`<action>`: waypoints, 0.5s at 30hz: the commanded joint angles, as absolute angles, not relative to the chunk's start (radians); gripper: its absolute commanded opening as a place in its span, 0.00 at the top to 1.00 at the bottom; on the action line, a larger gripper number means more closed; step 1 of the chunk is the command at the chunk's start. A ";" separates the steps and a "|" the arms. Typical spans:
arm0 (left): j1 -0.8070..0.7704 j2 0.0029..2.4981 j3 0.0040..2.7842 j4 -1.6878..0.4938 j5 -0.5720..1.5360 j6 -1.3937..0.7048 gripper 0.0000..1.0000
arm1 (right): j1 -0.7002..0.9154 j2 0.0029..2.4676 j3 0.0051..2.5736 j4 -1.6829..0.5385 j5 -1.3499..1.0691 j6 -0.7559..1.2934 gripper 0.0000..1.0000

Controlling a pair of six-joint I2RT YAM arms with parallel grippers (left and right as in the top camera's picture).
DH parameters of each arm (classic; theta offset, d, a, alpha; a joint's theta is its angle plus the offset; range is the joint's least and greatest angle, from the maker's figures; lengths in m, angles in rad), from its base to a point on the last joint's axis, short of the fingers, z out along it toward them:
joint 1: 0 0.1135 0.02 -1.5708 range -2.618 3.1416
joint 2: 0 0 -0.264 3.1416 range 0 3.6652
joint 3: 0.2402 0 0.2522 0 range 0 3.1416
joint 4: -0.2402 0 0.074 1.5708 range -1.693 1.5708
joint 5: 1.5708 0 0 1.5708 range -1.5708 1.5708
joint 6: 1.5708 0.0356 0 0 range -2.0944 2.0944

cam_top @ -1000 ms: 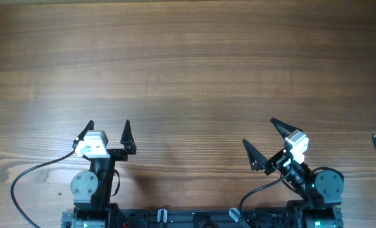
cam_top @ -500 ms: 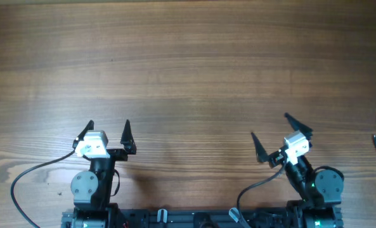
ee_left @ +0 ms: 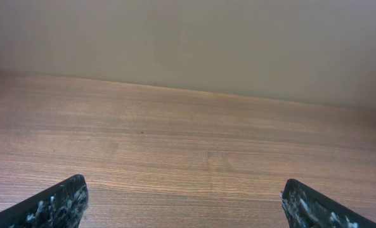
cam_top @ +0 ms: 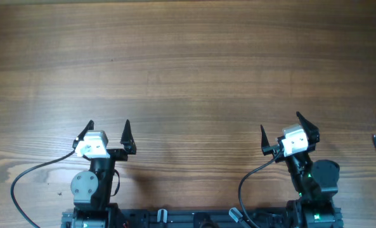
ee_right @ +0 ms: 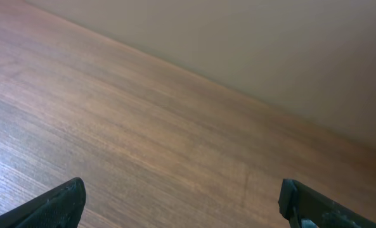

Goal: Untangle cables

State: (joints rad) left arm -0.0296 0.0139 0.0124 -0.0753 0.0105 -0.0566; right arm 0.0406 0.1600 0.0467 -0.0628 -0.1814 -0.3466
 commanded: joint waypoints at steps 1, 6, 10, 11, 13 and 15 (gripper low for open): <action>-0.020 0.006 0.006 -0.076 0.026 -0.037 0.00 | 0.046 0.188 0.039 -0.062 -0.161 -0.366 0.00; -0.020 0.006 0.006 -0.076 0.026 -0.037 0.00 | 0.046 0.202 0.039 -0.062 -0.161 -0.366 0.00; -0.020 0.006 0.006 -0.076 0.026 -0.037 0.00 | 0.046 0.204 0.039 -0.062 -0.161 -0.366 0.00; -0.020 0.006 0.006 -0.076 0.026 -0.037 0.00 | 0.046 0.204 0.039 -0.062 -0.161 -0.366 0.00; -0.020 0.006 0.006 -0.076 0.026 -0.037 0.00 | 0.046 0.204 0.039 -0.062 -0.161 -0.366 0.00; -0.020 0.006 0.006 -0.076 0.026 -0.037 0.00 | 0.046 0.203 0.039 -0.062 -0.161 -0.366 0.00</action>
State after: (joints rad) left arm -0.0296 0.0139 0.0124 -0.0757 0.0105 -0.0566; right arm 0.0406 0.1974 0.0467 -0.0631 -0.1780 -0.3470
